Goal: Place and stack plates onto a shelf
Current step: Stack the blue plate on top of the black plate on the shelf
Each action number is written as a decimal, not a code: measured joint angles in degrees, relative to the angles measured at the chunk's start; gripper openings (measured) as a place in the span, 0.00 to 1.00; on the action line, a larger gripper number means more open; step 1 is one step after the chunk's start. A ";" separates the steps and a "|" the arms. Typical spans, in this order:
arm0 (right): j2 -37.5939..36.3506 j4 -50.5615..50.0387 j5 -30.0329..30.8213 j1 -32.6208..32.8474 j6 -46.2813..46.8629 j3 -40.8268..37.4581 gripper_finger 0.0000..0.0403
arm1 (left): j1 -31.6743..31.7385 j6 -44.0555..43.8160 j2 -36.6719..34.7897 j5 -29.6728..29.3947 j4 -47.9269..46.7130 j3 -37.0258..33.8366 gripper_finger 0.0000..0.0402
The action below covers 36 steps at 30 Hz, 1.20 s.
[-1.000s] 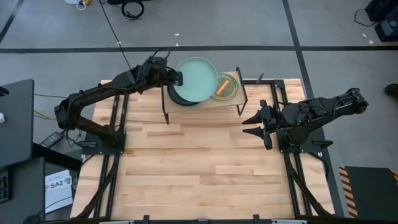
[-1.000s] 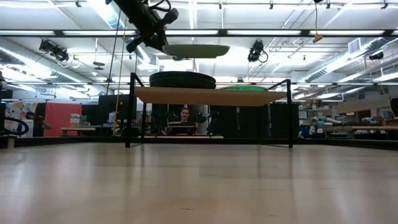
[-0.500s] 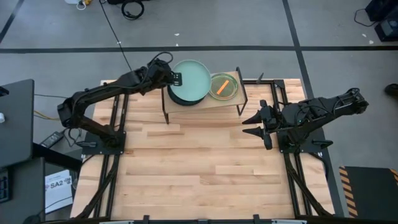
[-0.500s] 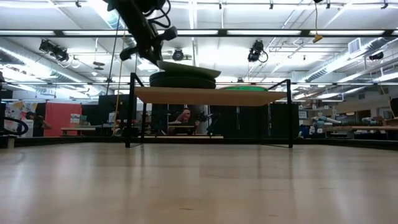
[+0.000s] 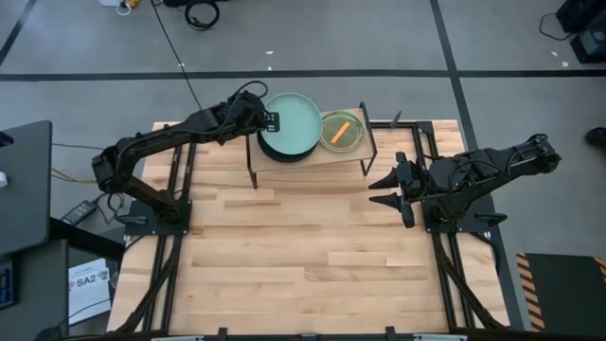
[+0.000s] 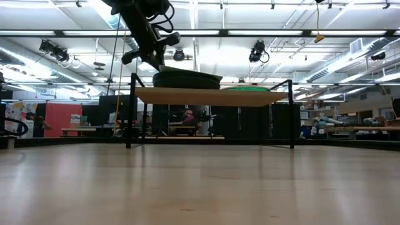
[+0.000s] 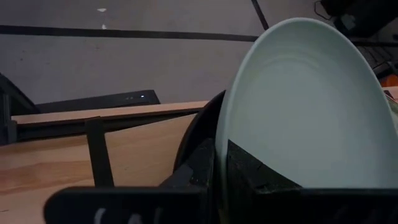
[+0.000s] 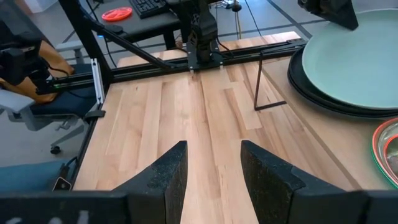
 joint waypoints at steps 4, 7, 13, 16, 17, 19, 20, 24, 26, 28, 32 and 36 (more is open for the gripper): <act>0.00 0.00 0.00 0.00 -0.02 0.02 0.39 | 0.02 -0.02 0.00 0.00 -0.03 0.00 0.08; 0.00 0.00 0.00 0.00 0.00 0.02 0.39 | 0.02 -0.02 0.00 0.02 -0.04 0.00 0.08; 0.00 0.00 0.00 0.00 0.00 0.02 0.39 | 0.02 0.01 -0.02 0.02 -0.08 0.00 0.15; 0.00 0.00 0.00 0.00 -0.02 0.02 0.39 | 0.02 0.01 -0.02 0.02 -0.21 0.00 0.22; 0.00 0.00 0.02 0.00 -0.02 0.02 0.39 | 0.01 0.01 -0.02 0.00 -0.21 0.00 0.24; 0.00 0.00 0.00 0.00 0.00 0.02 0.39 | 0.02 0.04 -0.03 0.01 -0.21 0.00 0.29; 0.00 0.00 0.01 0.00 -0.02 0.02 0.39 | 0.02 0.07 -0.05 0.02 -0.21 0.00 0.31; 0.00 0.00 0.00 0.00 0.00 0.02 0.39 | 0.00 0.09 -0.09 0.02 -0.19 0.00 0.37; 0.00 0.00 0.00 0.00 -0.02 0.02 0.39 | 0.02 0.11 -0.09 0.02 -0.13 0.00 0.38; 0.00 0.00 0.00 0.00 -0.02 0.02 0.39 | 0.02 0.15 -0.15 0.04 -0.16 0.02 0.39; 0.00 0.00 0.01 0.00 -0.01 0.00 0.39 | 0.00 1.63 -0.81 0.18 0.19 0.11 0.39; 0.02 0.00 0.00 0.00 0.00 0.02 0.39 | 0.00 3.32 -2.32 0.37 0.15 0.12 0.39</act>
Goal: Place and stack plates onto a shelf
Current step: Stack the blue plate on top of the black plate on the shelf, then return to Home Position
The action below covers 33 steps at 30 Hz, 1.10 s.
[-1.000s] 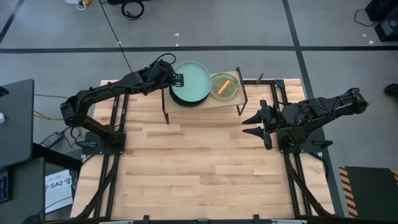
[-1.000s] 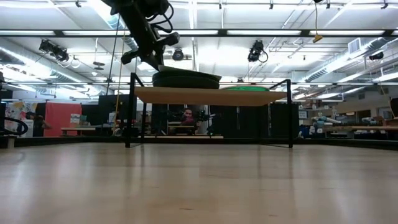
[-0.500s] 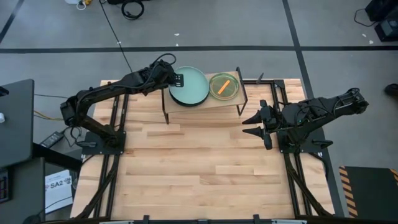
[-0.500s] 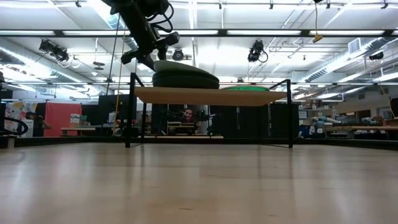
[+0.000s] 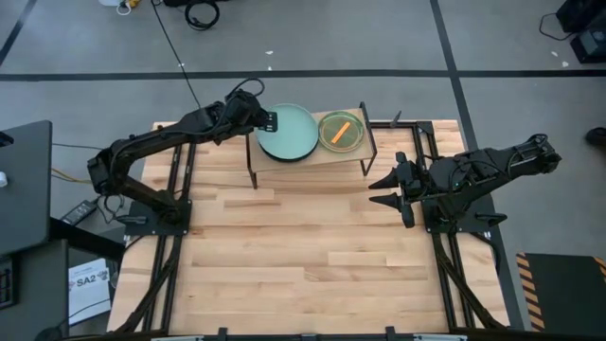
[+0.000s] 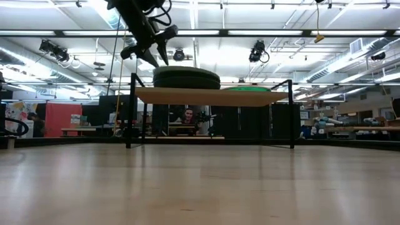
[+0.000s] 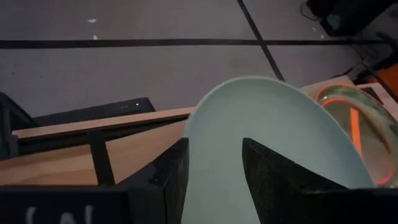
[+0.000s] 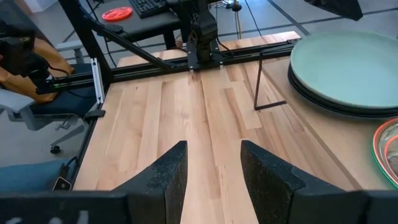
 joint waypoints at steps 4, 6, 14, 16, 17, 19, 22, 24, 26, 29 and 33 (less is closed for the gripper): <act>0.00 0.00 0.00 0.00 -0.01 -0.01 0.39 | -0.36 2.09 -2.29 0.33 -0.14 -0.01 0.39; -0.02 0.09 0.00 0.00 0.00 -0.02 0.39 | -0.99 4.04 -3.91 0.28 0.01 -0.01 0.39; -0.02 0.15 0.00 0.00 0.00 0.00 0.39 | -8.00 18.15 -10.91 0.30 0.24 -0.01 0.39; -0.06 0.15 0.00 0.00 0.00 0.00 0.39 | -10.70 23.72 -12.51 1.03 0.02 -0.01 0.39; -0.10 0.15 0.00 0.00 0.00 0.00 0.39 | -12.27 26.20 -13.34 1.86 0.02 -0.01 0.39; -0.18 0.15 0.00 0.00 0.00 0.00 0.39 | -15.50 29.78 -14.82 3.42 0.10 -0.01 0.39; -0.22 0.15 0.00 0.00 0.00 0.00 0.39 | -20.79 32.84 -16.80 4.33 0.07 -0.01 0.39; -0.23 0.14 0.00 0.00 0.00 -0.01 0.39 | -24.23 35.32 -17.95 4.35 0.28 -0.01 0.39; -0.24 0.13 0.00 0.00 -0.02 -0.02 0.39 | -27.52 37.35 -19.17 4.37 0.65 -0.03 0.39; -0.25 0.12 0.00 0.00 -0.02 0.00 0.39 | -31.63 38.77 -21.54 4.32 0.89 -0.03 0.39; -0.58 0.00 -0.06 0.00 -0.02 -0.01 0.39 | -36.79 40.10 -24.57 3.71 0.44 -0.67 0.39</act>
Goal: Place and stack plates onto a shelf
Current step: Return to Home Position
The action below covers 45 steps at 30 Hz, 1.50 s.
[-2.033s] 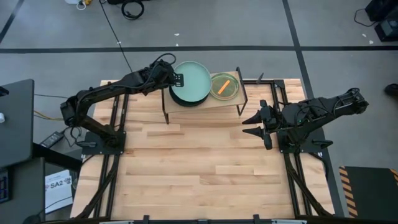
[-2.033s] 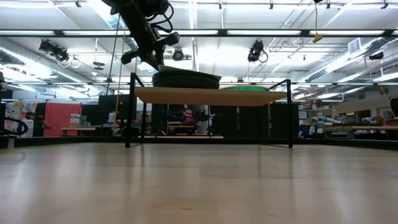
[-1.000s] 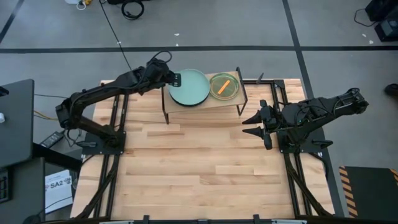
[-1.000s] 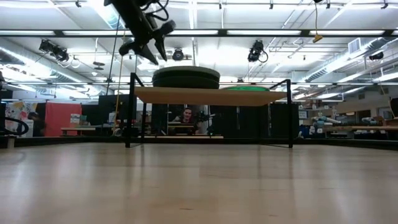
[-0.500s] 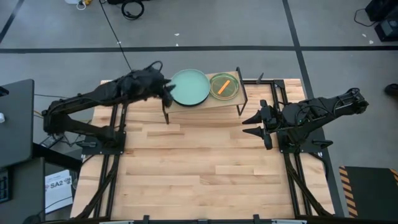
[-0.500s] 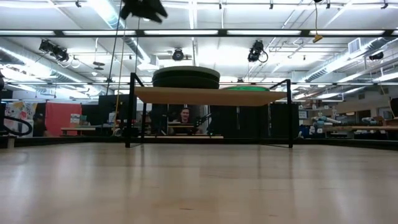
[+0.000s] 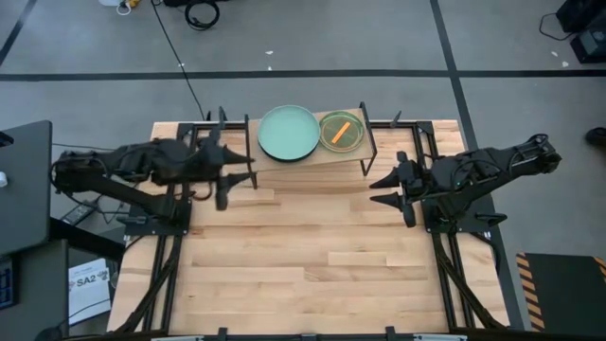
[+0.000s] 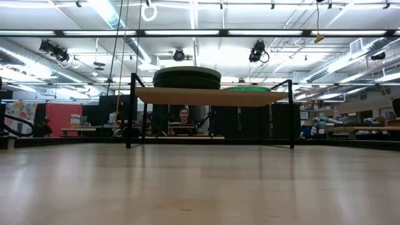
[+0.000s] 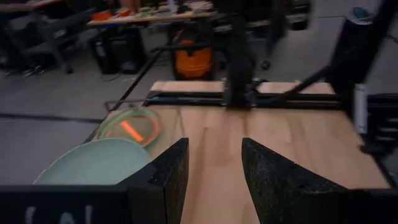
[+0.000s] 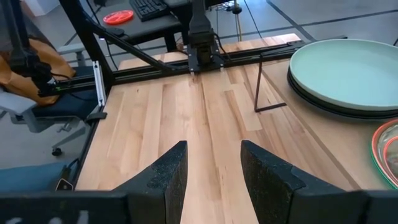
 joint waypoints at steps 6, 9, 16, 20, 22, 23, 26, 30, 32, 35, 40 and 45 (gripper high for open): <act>-1.75 -0.23 -0.22 0.00 0.00 0.01 0.39 | -6.57 0.16 -4.85 -2.72 1.17 -4.89 0.39; -2.77 -0.23 -0.22 0.00 0.00 0.01 0.39 | -9.30 -0.02 -7.78 -6.54 4.73 -10.21 0.39; -3.70 -0.24 -0.22 0.02 0.00 0.01 0.39 | -11.58 1.73 -16.28 -8.39 23.20 -30.78 0.39; -3.70 -0.27 -0.22 0.00 0.00 0.01 0.39 | -10.94 1.74 -21.05 -8.37 34.31 -43.19 0.39; -3.70 -0.27 -0.20 0.00 0.00 0.01 0.39 | -10.42 1.71 -23.56 -8.39 38.57 -48.58 0.39; -3.70 -0.26 -0.20 0.00 0.00 0.01 0.39 | -10.18 1.75 -24.68 -8.39 41.25 -50.94 0.39; -3.70 -0.26 -0.20 0.01 0.00 0.01 0.39 | -9.42 1.97 -28.35 -8.39 47.63 -57.05 0.39; -3.70 -0.27 -0.20 0.02 0.00 0.01 0.39 | -8.96 3.58 -33.18 -8.40 53.02 -63.20 0.39; -3.70 -0.27 -0.20 0.00 0.00 0.01 0.39 | -8.96 4.30 -35.57 -8.39 54.73 -65.47 0.39; -3.70 -0.27 -0.20 0.00 0.00 0.00 0.39 | -8.96 4.42 -38.80 -8.39 54.87 -67.74 0.39; -3.70 -0.29 -0.20 0.00 0.00 0.01 0.39 | -8.96 5.75 -42.50 -8.39 54.10 -69.26 0.39; -3.70 -0.29 -0.20 0.01 0.00 0.01 0.39 | -8.96 7.99 -44.96 -8.39 53.41 -69.26 0.39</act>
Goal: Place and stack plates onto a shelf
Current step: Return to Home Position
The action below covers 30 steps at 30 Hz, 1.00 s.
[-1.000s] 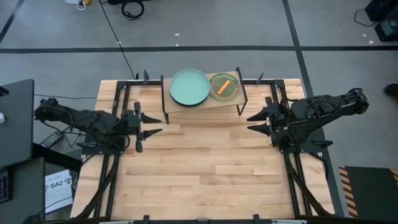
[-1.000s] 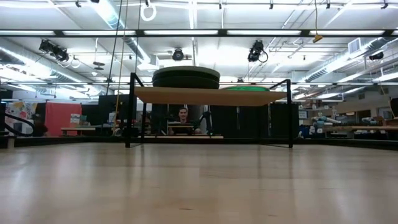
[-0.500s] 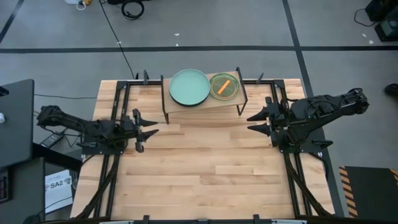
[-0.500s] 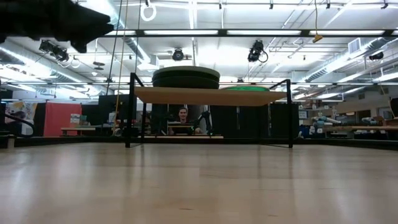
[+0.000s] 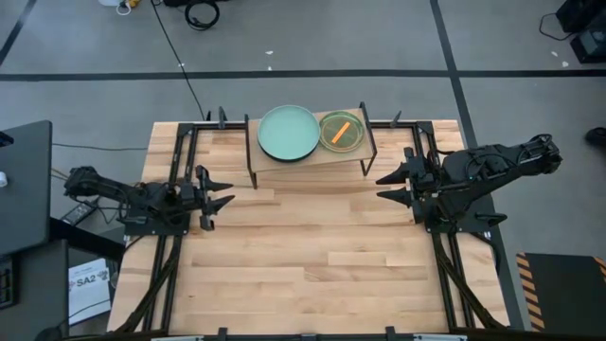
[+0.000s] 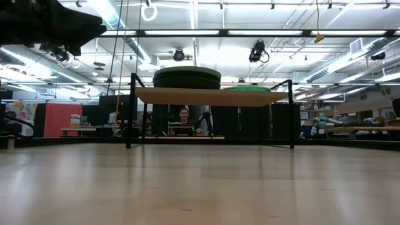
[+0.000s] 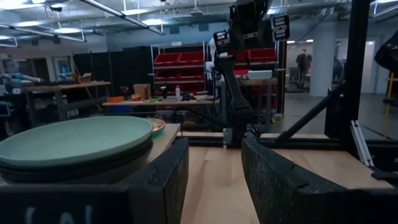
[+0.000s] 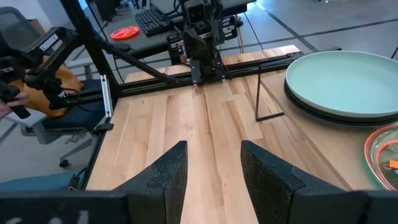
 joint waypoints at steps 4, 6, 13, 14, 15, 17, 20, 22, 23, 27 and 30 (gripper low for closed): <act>0.00 -0.03 0.00 0.01 0.00 0.00 0.39 | 0.00 1.46 -1.94 -0.02 -1.62 0.00 0.39; 0.00 -0.03 0.00 0.01 0.00 0.00 0.39 | 0.00 1.61 -2.97 -0.13 -3.09 0.00 0.39; 0.00 -0.04 0.00 0.01 -0.83 -0.01 0.39 | 0.00 1.20 -6.13 -0.18 -8.75 0.00 0.39; 0.00 -0.04 0.00 0.01 -0.88 0.00 0.39 | 0.00 1.22 -6.39 -0.17 -9.10 0.00 0.39; 0.00 -0.04 0.00 0.01 -0.87 0.00 0.39 | 0.00 1.22 -6.60 -0.20 -9.51 0.00 0.39; 0.00 -0.04 0.00 0.01 -0.87 0.00 0.39 | 0.00 1.22 -6.88 -0.20 -10.69 0.00 0.39; 0.00 -0.03 0.00 0.01 -0.87 -0.01 0.39 | 0.00 1.52 -7.20 -0.20 -12.70 0.00 0.39; 0.00 -0.03 0.00 0.01 -0.87 0.00 0.39 | 0.00 1.79 -7.54 -0.18 -13.97 0.00 0.39; 0.00 -0.02 0.00 0.01 -0.87 -0.01 0.39 | 0.00 1.83 -7.67 -0.20 -14.33 0.00 0.39; 0.00 -0.02 0.00 0.01 -0.89 -0.01 0.39 | 0.59 1.86 -9.53 -1.44 -17.12 0.02 0.39; 0.00 -0.01 0.00 0.00 -0.88 0.00 0.39 | 1.73 1.83 -11.71 -2.20 -19.08 0.02 0.39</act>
